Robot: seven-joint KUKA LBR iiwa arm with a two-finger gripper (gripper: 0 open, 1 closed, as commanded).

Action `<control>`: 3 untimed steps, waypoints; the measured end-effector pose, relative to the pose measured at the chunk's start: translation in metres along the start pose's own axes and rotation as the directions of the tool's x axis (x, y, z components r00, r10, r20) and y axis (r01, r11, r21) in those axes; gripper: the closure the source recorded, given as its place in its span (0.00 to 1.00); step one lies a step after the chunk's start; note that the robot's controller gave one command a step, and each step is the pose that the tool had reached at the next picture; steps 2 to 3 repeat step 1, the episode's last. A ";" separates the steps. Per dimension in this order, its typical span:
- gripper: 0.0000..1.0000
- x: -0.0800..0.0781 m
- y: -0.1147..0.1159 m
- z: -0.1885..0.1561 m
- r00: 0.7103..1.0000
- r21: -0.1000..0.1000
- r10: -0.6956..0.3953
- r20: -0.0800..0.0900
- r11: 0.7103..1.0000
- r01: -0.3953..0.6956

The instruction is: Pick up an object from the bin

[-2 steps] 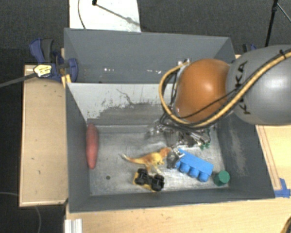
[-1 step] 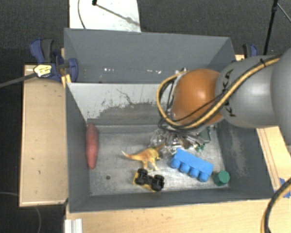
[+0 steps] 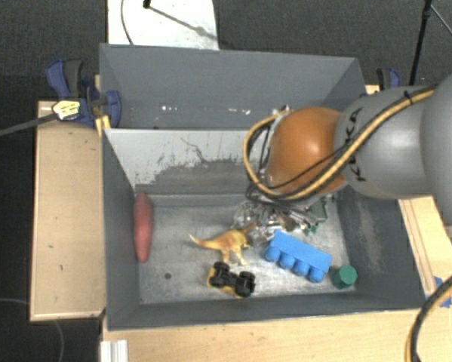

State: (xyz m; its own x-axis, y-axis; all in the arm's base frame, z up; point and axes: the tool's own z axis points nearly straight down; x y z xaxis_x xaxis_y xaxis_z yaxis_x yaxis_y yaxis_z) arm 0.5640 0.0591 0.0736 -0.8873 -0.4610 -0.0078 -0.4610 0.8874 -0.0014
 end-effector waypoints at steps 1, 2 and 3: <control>1.00 0.007 -0.008 -0.194 0.999 0.001 0.034 -0.001 0.999 -0.034; 1.00 0.007 -0.008 -0.194 0.999 0.001 0.034 -0.001 0.999 -0.034; 1.00 0.007 -0.008 -0.194 0.999 0.001 0.034 -0.001 0.999 -0.034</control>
Offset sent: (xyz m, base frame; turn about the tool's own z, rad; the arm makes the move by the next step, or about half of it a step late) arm 0.0000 0.0000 0.0000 0.0000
